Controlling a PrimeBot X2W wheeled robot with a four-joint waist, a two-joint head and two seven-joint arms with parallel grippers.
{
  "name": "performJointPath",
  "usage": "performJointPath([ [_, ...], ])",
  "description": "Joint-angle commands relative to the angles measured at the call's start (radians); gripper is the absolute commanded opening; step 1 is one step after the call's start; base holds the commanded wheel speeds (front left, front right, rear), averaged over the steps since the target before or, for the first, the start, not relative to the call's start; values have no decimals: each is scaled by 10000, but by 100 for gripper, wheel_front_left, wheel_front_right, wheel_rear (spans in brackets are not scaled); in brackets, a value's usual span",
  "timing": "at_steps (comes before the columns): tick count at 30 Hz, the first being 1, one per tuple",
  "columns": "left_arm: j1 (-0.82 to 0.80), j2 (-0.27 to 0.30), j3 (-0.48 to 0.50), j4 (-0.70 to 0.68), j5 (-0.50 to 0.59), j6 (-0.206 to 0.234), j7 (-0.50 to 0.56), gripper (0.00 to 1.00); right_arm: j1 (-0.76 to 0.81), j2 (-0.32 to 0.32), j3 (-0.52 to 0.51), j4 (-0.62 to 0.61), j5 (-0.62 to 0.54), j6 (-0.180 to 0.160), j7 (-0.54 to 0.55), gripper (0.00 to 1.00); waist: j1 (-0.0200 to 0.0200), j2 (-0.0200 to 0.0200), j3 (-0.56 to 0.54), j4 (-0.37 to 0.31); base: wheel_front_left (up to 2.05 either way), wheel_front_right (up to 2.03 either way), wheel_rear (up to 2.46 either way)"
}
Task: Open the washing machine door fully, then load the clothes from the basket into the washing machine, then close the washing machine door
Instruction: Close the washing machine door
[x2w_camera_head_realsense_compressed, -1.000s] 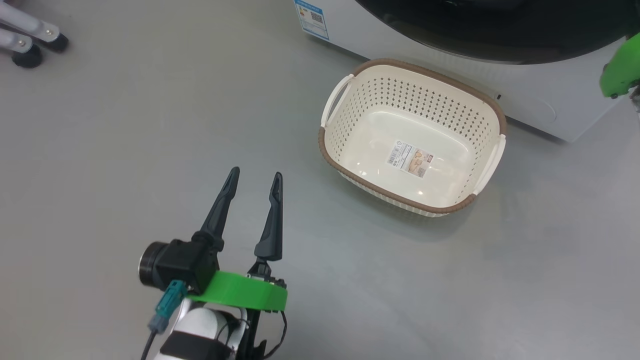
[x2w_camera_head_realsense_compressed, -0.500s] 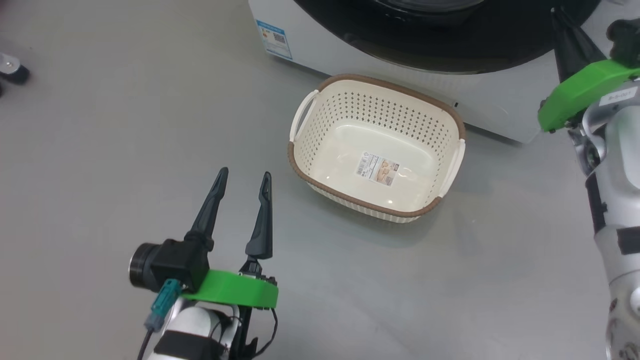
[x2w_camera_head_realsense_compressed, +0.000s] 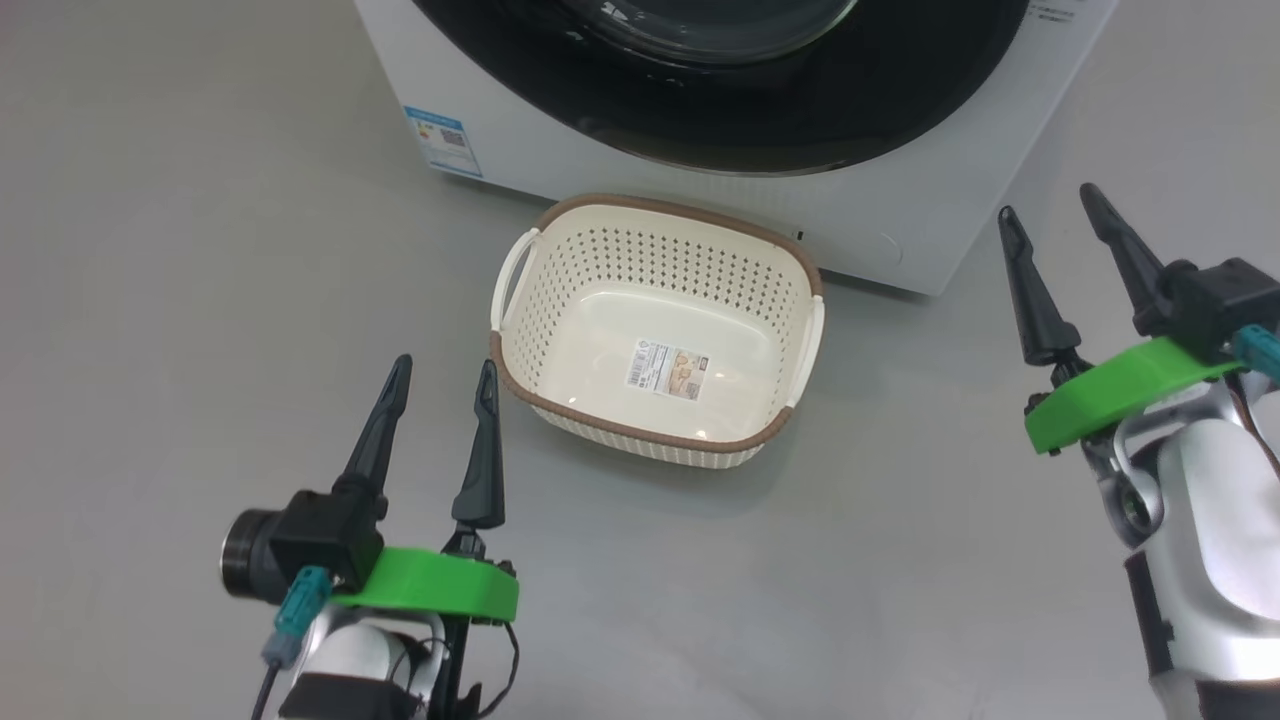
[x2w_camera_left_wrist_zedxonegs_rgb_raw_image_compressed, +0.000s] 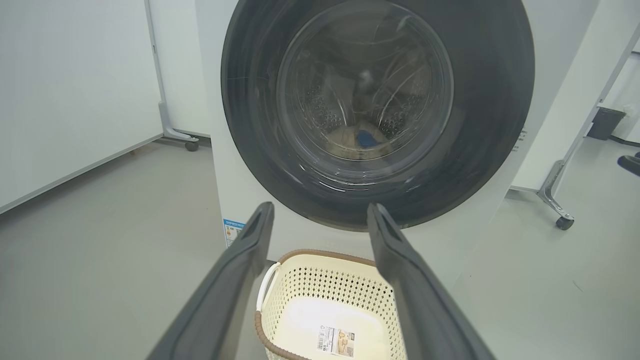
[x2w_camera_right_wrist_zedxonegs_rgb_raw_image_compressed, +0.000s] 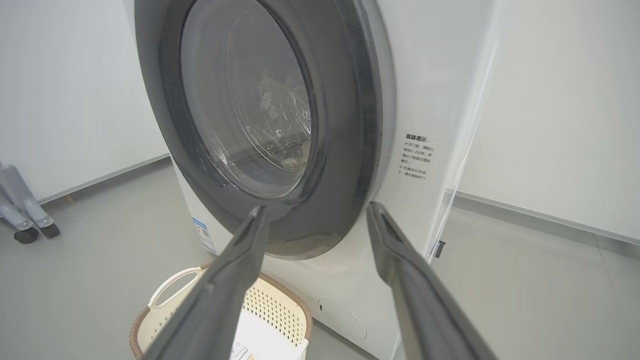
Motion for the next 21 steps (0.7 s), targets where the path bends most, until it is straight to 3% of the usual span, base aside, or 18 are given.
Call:
performJointPath([
  [1, -136, 182, 426, -211, 98, -26, -66, 100, 39, 145, 206, -619, 58, -36, -95, 100, 1, -1, -180, -297, 0, 0, 0],
  [21, 352, 539, 573, 296, 86, -97, -43, 100, 3429, 679, -194, -3091, 533, -36, 77, 100, 1, -1, -1327, -1961, 0, 0, 0],
])
